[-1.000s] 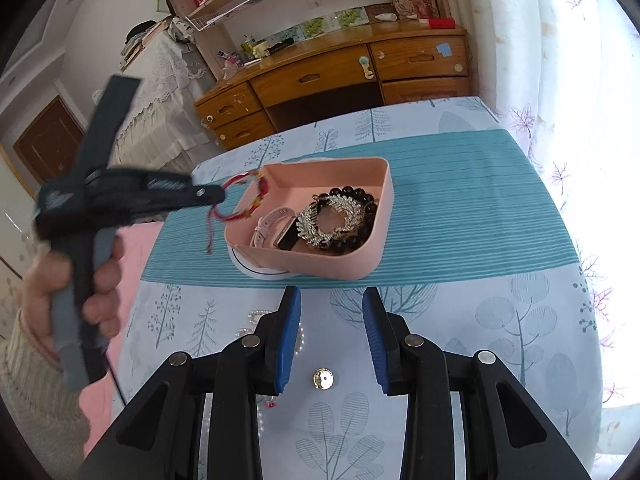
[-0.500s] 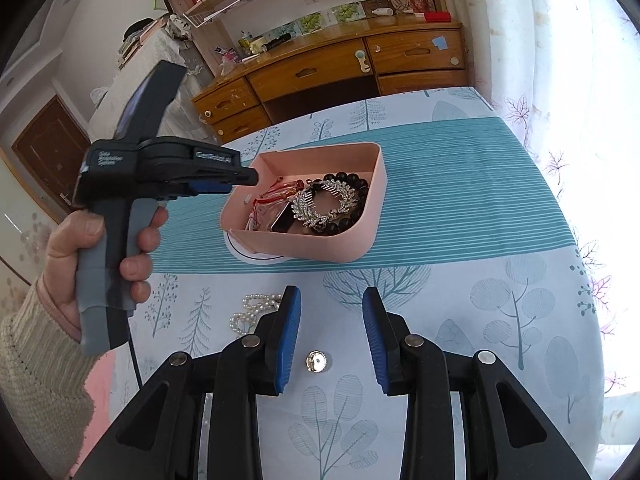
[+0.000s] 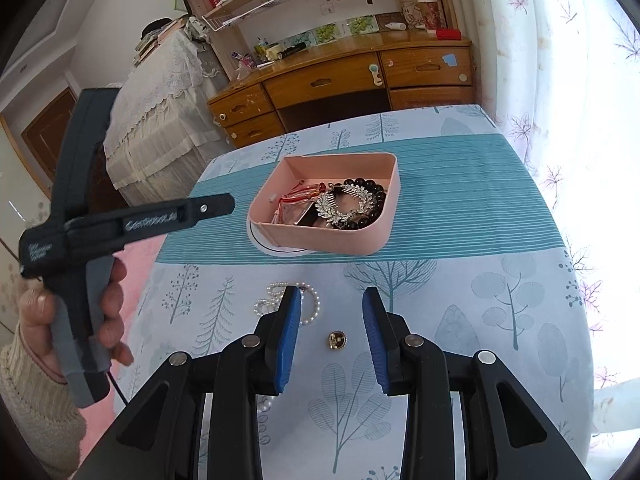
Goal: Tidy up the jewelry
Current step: 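Carry the red string bracelet into the pink tray and open the left tool, then grasp the blue-flower pearl bracelet with the left tool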
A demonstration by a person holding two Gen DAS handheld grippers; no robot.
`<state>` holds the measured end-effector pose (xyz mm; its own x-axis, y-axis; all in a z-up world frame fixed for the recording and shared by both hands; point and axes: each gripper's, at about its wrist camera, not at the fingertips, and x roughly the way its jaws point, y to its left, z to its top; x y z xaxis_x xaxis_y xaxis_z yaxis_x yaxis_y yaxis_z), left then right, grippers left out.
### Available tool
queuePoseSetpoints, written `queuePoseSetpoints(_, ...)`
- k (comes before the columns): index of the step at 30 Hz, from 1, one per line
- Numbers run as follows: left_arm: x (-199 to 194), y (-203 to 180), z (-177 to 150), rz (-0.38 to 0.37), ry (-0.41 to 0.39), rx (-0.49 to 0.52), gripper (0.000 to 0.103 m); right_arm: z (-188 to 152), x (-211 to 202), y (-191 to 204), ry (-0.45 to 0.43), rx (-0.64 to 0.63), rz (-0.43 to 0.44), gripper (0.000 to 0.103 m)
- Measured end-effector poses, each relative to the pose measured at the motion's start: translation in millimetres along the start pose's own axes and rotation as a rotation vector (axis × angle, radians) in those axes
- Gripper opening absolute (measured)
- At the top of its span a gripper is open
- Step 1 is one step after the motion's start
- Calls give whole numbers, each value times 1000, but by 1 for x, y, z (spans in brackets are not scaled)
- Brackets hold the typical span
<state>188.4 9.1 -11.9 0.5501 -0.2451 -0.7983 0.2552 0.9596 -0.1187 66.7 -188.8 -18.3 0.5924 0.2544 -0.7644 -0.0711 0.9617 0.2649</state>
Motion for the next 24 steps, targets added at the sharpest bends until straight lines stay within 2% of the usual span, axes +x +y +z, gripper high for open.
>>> queuePoseSetpoints(4,-26,-6,-21,-2,-54,53,33,-6,-12,8,-4,-17,4,32)
queuePoseSetpoints(7,-38,-9,-37,-1,-62,73,33,-12,-20,15,-2,-34,5,32)
queuePoseSetpoints(12,-37,2,-61,-32,19,27,33,-24,-25,24,18,-61,9,32)
queuePoseSetpoints(14,-34,9,-73,-76,27,-8,33,-29,-23,28,32,-67,14,32)
queuePoseSetpoints(16,-31,13,-85,-73,35,-26,33,-33,-20,30,45,-70,16,32)
queuePoseSetpoints(21,-16,15,-115,-63,84,30,33,-42,-7,34,91,-80,27,32)
queuePoseSetpoints(24,-6,12,-128,-85,106,66,33,-46,4,33,122,-85,30,32)
